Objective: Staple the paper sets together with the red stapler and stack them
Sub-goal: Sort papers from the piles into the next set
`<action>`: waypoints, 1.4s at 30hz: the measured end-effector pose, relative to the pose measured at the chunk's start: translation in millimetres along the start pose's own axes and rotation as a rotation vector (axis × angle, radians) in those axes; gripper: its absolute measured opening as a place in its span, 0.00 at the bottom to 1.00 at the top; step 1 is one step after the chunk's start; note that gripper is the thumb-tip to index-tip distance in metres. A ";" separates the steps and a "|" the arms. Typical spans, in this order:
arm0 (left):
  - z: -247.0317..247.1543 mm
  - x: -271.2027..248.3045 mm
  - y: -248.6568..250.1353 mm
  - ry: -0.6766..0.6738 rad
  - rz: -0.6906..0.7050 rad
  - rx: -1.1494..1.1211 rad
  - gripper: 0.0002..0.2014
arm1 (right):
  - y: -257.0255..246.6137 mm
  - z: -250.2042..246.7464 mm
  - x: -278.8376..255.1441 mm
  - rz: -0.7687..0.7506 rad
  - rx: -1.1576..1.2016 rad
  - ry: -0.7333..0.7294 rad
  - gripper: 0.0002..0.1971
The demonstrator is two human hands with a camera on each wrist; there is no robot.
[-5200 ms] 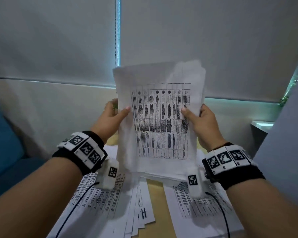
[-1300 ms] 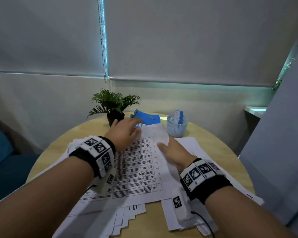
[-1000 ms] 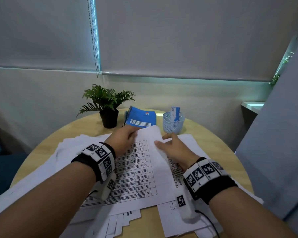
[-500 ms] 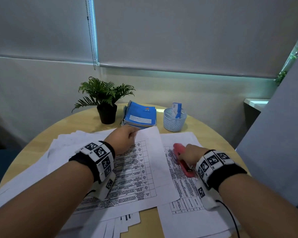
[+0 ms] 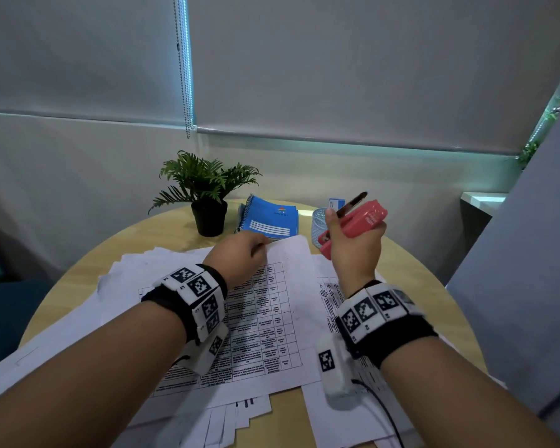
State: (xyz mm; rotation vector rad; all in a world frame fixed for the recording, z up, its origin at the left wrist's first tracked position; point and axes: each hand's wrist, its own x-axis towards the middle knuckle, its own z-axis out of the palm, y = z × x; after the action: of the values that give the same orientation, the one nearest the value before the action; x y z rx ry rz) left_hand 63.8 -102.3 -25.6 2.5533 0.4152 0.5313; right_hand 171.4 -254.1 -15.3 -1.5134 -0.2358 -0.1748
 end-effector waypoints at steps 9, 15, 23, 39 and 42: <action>-7.1 -9.5 7.5 0.071 0.063 -0.017 0.14 | 17.3 21.2 -29.9 -0.005 0.014 0.082 0.30; -10.7 -13.4 14.3 0.064 0.124 0.005 0.14 | 14.5 25.7 -28.2 0.018 -0.127 0.110 0.26; -12.4 -17.9 21.3 0.067 0.143 -0.069 0.11 | 13.2 34.2 -22.4 0.152 -0.035 0.131 0.28; -13.6 -24.9 21.0 0.000 0.155 -0.123 0.13 | 8.9 36.2 -20.1 0.117 0.068 0.091 0.17; -17.2 -22.7 13.2 -0.168 0.069 0.107 0.14 | 8.6 34.2 -18.2 0.067 0.064 0.058 0.16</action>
State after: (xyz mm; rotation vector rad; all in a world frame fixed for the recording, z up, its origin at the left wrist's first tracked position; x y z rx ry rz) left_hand 38.8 -115.0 -11.5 2.6979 0.3045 0.3224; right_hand 154.5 -220.1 -26.9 -1.4485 -0.1431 -0.1565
